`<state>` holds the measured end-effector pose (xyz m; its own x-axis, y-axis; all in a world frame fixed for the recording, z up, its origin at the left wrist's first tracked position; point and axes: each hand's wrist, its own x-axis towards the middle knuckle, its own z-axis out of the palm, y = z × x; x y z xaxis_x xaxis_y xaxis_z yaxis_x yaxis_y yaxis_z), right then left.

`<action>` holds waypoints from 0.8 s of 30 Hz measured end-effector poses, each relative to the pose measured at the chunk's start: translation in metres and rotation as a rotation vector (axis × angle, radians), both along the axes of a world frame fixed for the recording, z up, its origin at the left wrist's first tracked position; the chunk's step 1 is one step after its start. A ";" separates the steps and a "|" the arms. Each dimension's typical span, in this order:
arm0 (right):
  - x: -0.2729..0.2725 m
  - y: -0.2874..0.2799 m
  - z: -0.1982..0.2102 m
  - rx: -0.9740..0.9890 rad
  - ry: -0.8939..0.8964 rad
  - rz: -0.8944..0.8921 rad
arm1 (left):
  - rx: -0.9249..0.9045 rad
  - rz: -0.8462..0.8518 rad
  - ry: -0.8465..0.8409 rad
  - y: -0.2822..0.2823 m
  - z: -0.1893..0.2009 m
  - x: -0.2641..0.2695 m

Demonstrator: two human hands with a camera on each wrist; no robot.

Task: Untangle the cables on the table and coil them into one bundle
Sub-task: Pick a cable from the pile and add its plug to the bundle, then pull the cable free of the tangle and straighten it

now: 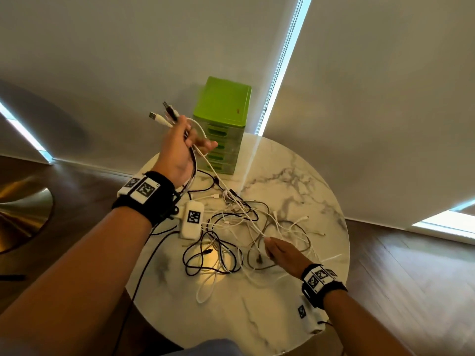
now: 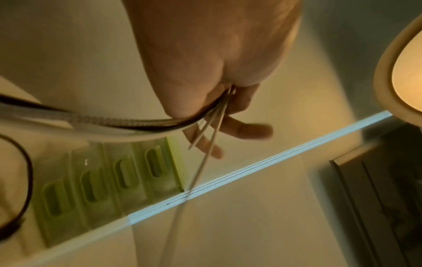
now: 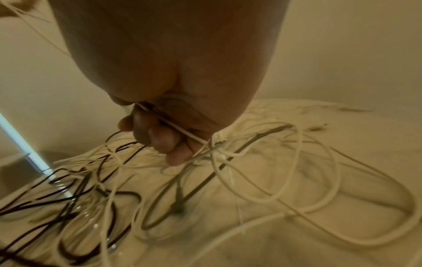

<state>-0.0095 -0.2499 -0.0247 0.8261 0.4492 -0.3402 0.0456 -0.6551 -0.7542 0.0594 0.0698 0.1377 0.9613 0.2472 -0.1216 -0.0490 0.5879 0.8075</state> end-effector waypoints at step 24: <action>0.024 0.062 0.082 0.055 -0.213 0.139 | 0.455 -0.058 0.226 -0.064 -0.034 -0.023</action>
